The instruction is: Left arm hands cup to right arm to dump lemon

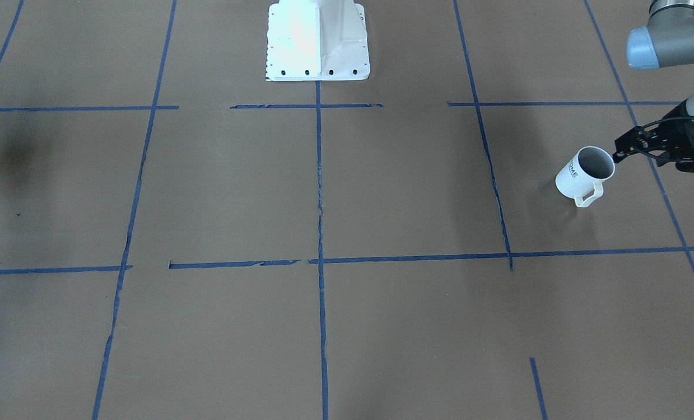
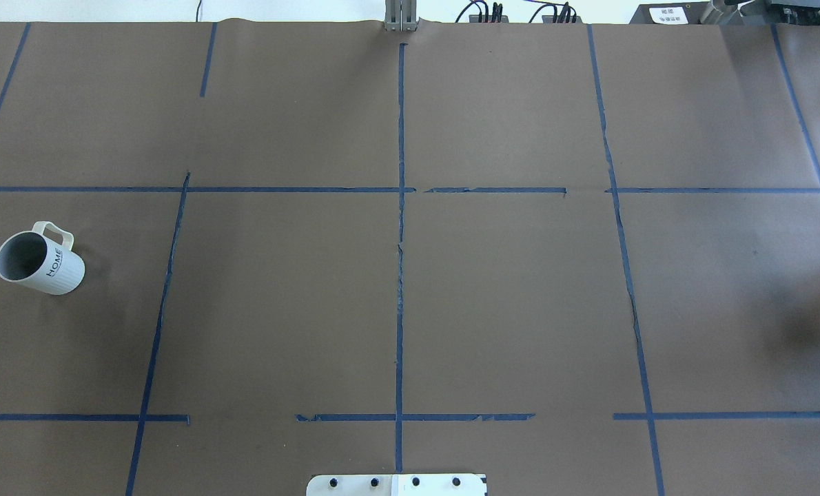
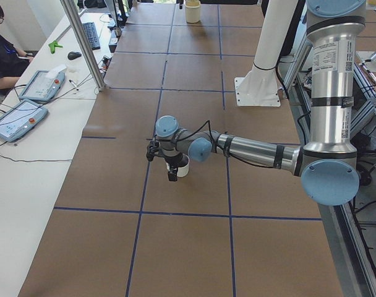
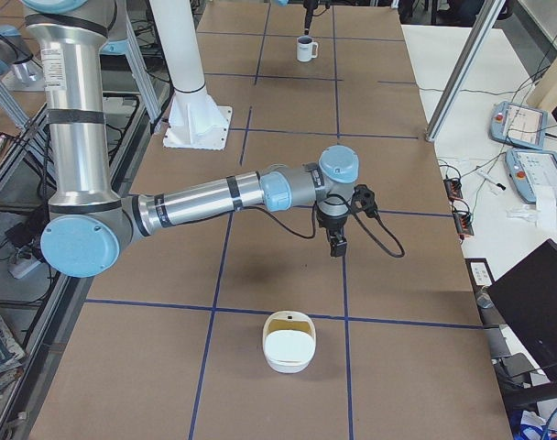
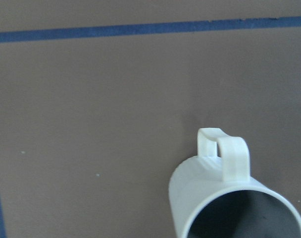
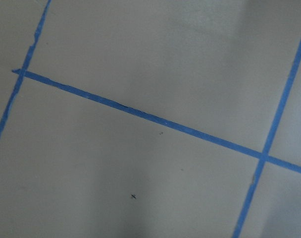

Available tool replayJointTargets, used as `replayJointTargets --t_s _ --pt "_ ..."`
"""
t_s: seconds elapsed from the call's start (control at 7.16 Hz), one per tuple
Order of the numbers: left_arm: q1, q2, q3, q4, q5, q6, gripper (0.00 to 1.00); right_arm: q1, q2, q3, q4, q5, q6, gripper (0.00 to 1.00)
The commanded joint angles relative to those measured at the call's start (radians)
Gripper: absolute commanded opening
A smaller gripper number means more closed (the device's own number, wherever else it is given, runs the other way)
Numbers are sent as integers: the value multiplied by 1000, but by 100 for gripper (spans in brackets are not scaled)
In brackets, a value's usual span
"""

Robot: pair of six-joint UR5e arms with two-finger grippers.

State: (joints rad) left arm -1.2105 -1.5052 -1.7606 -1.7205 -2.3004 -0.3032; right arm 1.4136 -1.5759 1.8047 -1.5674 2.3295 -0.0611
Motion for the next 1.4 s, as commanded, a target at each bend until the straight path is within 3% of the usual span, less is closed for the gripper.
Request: replayJointTargets --t_s 0.0,0.28,0.84,1.26 --pt "-210 2 -31 248 -2 327 100 85 -99 1 -2 5 -94 100" --pt "-364 95 -55 292 -17 401 100 123 -169 5 0 5 -97 100" --pt "-368 132 -105 291 -33 403 100 163 -257 1 13 1 -92 100" --pt "-368 160 -128 292 -34 401 100 173 -251 7 13 -6 -60 100"
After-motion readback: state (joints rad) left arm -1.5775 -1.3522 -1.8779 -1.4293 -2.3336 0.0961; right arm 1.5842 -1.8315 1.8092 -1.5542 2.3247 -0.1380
